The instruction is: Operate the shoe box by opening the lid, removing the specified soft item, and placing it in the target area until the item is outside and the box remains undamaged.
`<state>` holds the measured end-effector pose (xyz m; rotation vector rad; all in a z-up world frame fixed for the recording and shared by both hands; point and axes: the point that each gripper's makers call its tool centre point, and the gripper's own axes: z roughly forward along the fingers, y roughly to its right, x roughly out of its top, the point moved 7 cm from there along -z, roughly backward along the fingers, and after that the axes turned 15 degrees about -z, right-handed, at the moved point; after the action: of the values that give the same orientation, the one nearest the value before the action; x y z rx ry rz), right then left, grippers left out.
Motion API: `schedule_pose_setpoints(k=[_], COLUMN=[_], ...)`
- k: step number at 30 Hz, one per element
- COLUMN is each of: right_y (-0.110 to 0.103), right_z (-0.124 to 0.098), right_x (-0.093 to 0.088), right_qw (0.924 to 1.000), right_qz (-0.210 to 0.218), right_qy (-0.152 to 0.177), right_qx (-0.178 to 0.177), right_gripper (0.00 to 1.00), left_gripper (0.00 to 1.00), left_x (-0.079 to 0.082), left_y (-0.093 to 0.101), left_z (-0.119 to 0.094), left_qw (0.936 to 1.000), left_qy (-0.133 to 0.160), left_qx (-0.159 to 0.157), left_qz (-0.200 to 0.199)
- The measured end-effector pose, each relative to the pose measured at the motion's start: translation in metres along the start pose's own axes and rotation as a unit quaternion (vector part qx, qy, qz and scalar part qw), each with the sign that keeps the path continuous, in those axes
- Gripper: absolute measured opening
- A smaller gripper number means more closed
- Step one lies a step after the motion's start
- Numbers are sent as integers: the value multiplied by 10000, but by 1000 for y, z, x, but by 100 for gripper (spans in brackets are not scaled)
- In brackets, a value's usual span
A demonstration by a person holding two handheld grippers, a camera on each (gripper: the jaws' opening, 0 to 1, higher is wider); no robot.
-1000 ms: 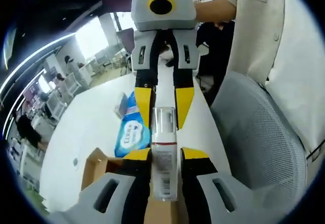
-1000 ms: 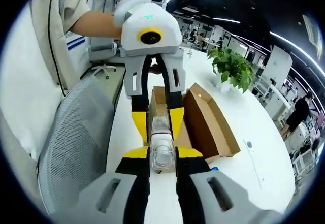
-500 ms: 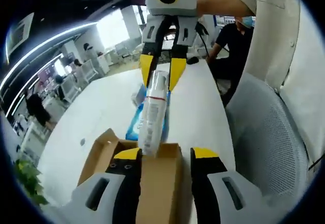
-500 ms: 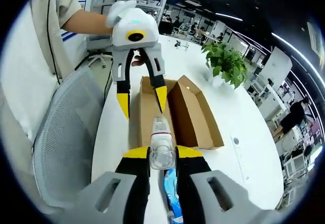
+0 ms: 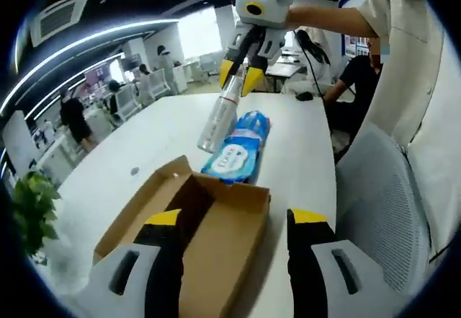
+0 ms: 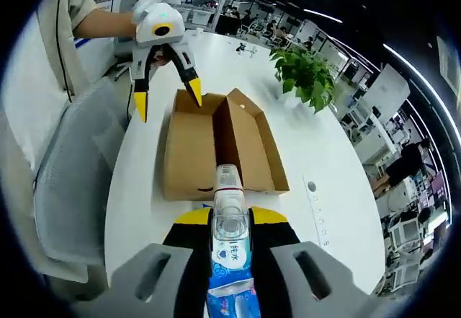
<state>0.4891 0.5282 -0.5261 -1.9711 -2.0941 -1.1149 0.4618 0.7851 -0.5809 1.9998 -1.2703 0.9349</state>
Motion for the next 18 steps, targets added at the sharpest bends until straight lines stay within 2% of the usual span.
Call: schedule_pose_setpoints(k=[8,12,18], right_y=[23,35,47], right_z=[2,8,20], right_x=[-13,-21,-39], right_qw=[9992,9982,9946], right_qz=[-93,-123,-132], right_qy=[-345,-513,-848], right_qx=[176,296,591], right_gripper=[15,15,16], left_gripper=[69,76,81], left_x=[-9,-14,-16], left_y=[-9,-13,-19], left_z=[-14,-20,-30], left_qw=[9980,9973,9948], left_qy=[229,182,289], left_qx=[293,426,597], left_qz=[-512,-566,-770])
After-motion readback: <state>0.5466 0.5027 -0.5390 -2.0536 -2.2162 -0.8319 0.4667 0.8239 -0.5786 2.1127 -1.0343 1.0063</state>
